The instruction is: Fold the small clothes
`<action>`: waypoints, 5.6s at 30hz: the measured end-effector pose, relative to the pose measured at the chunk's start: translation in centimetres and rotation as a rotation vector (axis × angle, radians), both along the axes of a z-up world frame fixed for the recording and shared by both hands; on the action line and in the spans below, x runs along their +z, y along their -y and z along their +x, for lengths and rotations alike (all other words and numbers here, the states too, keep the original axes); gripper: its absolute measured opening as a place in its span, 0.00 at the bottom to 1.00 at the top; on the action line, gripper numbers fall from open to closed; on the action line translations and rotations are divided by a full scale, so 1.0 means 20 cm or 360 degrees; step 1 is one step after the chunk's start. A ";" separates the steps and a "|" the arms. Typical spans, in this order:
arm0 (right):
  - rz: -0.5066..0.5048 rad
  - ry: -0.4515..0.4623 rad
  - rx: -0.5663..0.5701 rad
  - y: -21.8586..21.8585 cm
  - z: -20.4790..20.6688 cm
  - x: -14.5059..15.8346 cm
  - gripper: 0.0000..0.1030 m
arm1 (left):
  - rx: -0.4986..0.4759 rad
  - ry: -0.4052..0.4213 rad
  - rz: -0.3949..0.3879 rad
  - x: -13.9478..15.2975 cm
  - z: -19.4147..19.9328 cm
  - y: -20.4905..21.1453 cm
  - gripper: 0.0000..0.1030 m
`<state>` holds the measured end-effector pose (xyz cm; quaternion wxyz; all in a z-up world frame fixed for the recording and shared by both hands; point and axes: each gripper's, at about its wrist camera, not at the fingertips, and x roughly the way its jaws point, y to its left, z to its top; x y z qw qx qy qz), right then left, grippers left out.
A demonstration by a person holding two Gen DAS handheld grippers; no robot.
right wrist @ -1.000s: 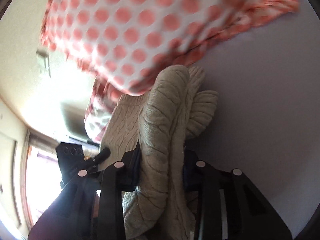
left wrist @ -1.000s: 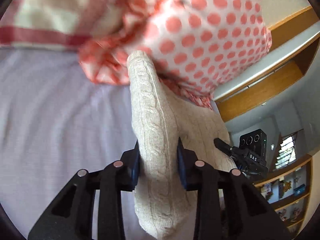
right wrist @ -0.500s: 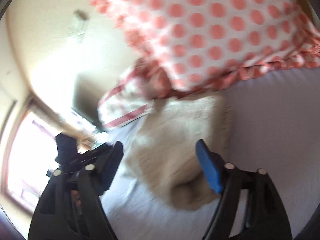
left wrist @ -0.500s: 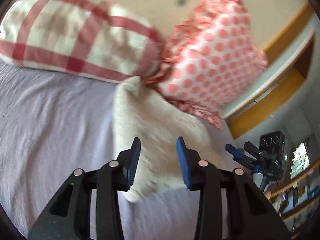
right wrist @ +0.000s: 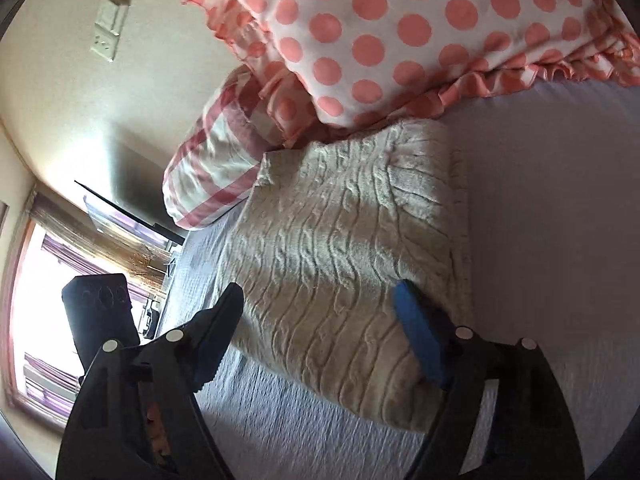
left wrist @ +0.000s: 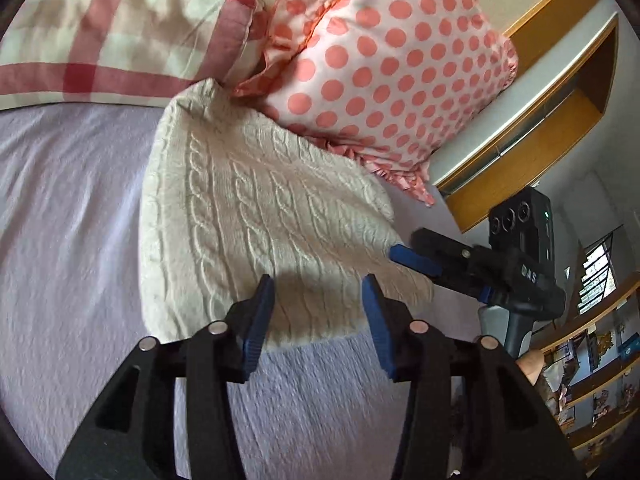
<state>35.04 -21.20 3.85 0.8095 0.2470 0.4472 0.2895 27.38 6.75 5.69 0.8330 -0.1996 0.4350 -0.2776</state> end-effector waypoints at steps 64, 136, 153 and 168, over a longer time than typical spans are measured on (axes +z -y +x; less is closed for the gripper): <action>-0.1108 0.0090 -0.0299 -0.22 -0.53 -0.21 0.99 | 0.0208 0.0064 0.0998 -0.25 -0.36 0.03 0.98; -0.1108 0.0089 -0.0299 -0.22 -0.52 -0.21 0.99 | 0.0214 0.0063 0.0998 -0.25 -0.36 0.03 0.98; -0.1107 0.0089 -0.0299 -0.22 -0.52 -0.21 0.99 | 0.0190 0.0044 0.0998 -0.25 -0.35 0.03 0.98; -0.1107 0.0089 -0.0299 -0.22 -0.52 -0.21 0.99 | 0.0193 0.0056 0.0999 -0.25 -0.35 0.03 0.98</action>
